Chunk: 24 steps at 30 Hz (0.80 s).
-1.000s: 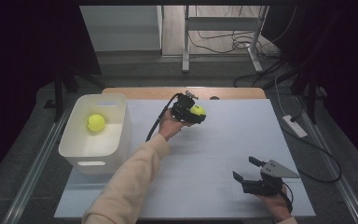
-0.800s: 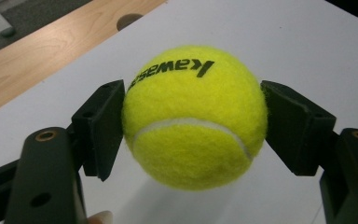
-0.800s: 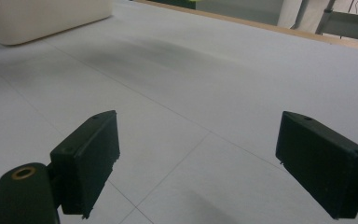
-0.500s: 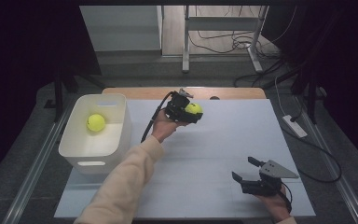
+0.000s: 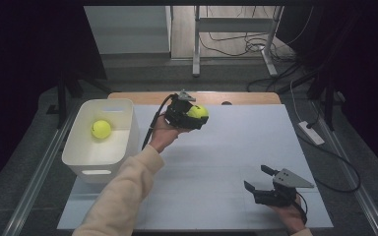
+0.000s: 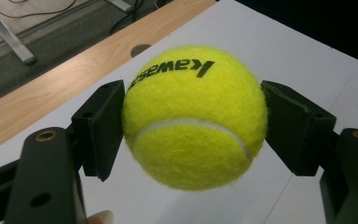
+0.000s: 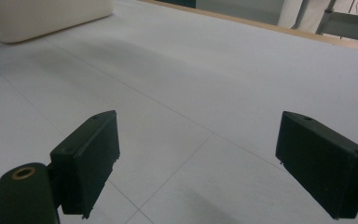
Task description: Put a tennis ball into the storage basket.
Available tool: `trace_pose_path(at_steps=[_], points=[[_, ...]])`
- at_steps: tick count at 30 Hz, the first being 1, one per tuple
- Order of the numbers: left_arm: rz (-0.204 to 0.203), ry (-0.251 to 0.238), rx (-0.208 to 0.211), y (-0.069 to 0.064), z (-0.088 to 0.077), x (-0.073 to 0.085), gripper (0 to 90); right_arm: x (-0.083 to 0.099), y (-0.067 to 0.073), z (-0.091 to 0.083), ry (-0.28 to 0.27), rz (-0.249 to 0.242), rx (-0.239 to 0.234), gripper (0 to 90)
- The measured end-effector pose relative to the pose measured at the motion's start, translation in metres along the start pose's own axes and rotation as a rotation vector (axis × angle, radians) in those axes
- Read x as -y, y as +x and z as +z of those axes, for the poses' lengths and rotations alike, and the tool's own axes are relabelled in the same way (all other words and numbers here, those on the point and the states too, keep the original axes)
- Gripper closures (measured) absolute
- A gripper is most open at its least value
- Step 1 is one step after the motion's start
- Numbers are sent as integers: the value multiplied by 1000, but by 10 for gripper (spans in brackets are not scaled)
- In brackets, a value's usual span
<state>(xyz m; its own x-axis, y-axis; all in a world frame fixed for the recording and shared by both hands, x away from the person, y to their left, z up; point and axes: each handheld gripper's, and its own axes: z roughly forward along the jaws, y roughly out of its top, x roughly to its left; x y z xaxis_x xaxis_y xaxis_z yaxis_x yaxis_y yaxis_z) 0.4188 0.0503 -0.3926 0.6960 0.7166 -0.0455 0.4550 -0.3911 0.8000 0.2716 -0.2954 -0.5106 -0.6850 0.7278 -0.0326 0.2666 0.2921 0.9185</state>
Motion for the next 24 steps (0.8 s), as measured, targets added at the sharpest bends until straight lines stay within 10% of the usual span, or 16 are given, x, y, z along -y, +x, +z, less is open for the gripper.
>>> trace_pose_path(at_steps=[24], points=[[22,-31,-9,-2,-24,2,268,0,-1,0,0,0,3,136]])
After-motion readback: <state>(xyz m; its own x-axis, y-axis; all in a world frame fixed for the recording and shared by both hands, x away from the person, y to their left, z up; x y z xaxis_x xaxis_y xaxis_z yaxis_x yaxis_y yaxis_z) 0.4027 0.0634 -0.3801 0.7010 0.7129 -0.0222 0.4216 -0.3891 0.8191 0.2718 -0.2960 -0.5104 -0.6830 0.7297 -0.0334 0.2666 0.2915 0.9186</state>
